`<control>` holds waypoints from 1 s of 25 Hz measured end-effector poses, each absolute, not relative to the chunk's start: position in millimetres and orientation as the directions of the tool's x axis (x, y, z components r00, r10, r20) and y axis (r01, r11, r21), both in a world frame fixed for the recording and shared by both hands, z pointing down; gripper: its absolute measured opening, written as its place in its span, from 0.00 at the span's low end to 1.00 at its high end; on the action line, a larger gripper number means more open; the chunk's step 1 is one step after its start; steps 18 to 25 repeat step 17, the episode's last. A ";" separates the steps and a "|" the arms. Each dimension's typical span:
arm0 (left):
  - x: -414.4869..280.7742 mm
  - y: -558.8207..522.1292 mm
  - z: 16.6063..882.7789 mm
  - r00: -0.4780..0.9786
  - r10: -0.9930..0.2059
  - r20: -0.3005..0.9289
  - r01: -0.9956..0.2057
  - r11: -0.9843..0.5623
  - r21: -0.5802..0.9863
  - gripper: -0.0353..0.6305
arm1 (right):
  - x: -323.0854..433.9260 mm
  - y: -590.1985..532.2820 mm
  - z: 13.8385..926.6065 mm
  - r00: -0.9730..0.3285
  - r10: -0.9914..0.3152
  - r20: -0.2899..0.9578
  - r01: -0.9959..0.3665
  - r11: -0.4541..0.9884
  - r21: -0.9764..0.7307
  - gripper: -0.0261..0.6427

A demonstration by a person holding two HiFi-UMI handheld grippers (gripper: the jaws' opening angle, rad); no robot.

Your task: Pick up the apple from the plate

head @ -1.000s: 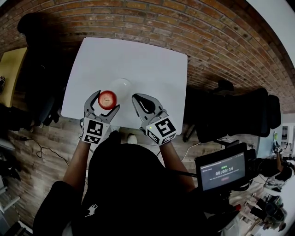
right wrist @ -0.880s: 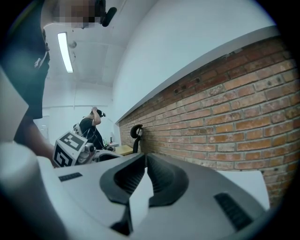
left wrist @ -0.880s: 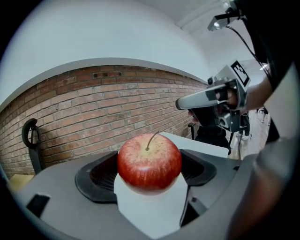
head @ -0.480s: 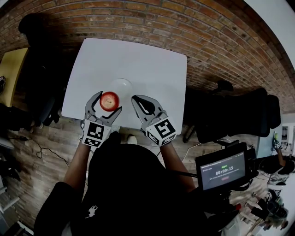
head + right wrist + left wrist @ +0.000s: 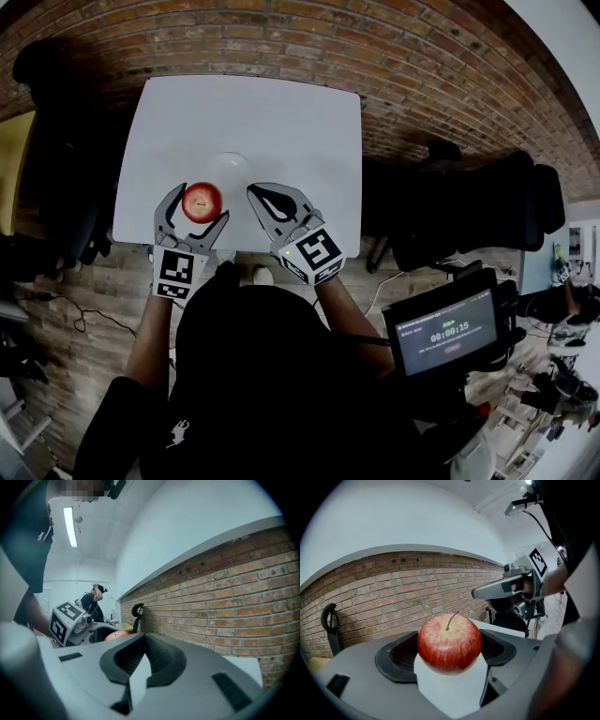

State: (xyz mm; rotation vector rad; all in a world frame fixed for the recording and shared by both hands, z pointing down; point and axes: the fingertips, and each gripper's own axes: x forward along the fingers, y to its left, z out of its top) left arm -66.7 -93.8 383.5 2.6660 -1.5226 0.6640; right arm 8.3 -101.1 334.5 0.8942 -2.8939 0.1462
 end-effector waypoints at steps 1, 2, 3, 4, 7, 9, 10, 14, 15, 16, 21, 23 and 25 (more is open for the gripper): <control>-65.4 -94.0 384.0 0.443 -0.822 0.359 -0.822 -0.532 -0.203 0.67 | 9.2 -100.9 334.8 -0.819 -0.557 0.134 -0.568 0.821 -0.059 0.04; -64.5 -94.1 384.3 0.444 -0.820 0.360 -0.821 -0.533 -0.202 0.67 | 9.9 -100.5 335.2 -0.818 -0.559 0.136 -0.570 0.820 -0.058 0.04; -63.8 -94.2 384.6 0.446 -0.819 0.360 -0.820 -0.535 -0.201 0.67 | 10.3 -100.3 335.5 -0.817 -0.561 0.137 -0.571 0.819 -0.058 0.04; -63.4 -94.8 384.8 0.449 -0.818 0.361 -0.819 -0.538 -0.200 0.67 | 10.4 -100.5 335.8 -0.816 -0.562 0.138 -0.573 0.817 -0.057 0.04; -61.9 -97.6 387.1 0.456 -0.812 0.364 -0.816 -0.545 -0.194 0.67 | 10.6 -103.1 337.9 -0.813 -0.565 0.142 -0.577 0.814 -0.060 0.04; -61.4 -98.7 389.4 0.459 -0.810 0.366 -0.815 -0.548 -0.190 0.67 | 11.2 -103.8 339.9 -0.810 -0.566 0.151 -0.579 0.813 -0.060 0.04; -61.6 -99.0 390.3 0.460 -0.809 0.367 -0.815 -0.549 -0.188 0.67 | 11.4 -103.5 341.0 -0.809 -0.566 0.158 -0.580 0.812 -0.061 0.04; -64.5 -101.4 390.4 0.467 -0.807 0.361 -0.814 -0.552 -0.181 0.67 | 10.4 -104.7 343.7 -0.803 -0.569 0.177 -0.587 0.807 -0.070 0.04; -65.8 -102.5 389.8 0.469 -0.807 0.359 -0.814 -0.553 -0.178 0.67 | 9.1 -106.0 343.7 -0.802 -0.570 0.178 -0.588 0.806 -0.071 0.04; -67.2 -103.8 389.1 0.472 -0.806 0.357 -0.814 -0.554 -0.175 0.67 | 7.6 -107.4 343.5 -0.802 -0.570 0.179 -0.588 0.805 -0.071 0.04; -68.6 -105.1 388.5 0.474 -0.805 0.356 -0.814 -0.555 -0.171 0.67 | 5.9 -108.9 343.3 -0.801 -0.570 0.180 -0.589 0.805 -0.071 0.04; -68.6 -105.1 388.5 0.474 -0.805 0.356 -0.814 -0.555 -0.171 0.67 | 5.9 -108.9 343.3 -0.801 -0.570 0.180 -0.589 0.805 -0.071 0.04; -68.6 -105.1 388.5 0.474 -0.805 0.356 -0.814 -0.555 -0.171 0.67 | 5.9 -108.9 343.3 -0.801 -0.570 0.180 -0.589 0.805 -0.071 0.04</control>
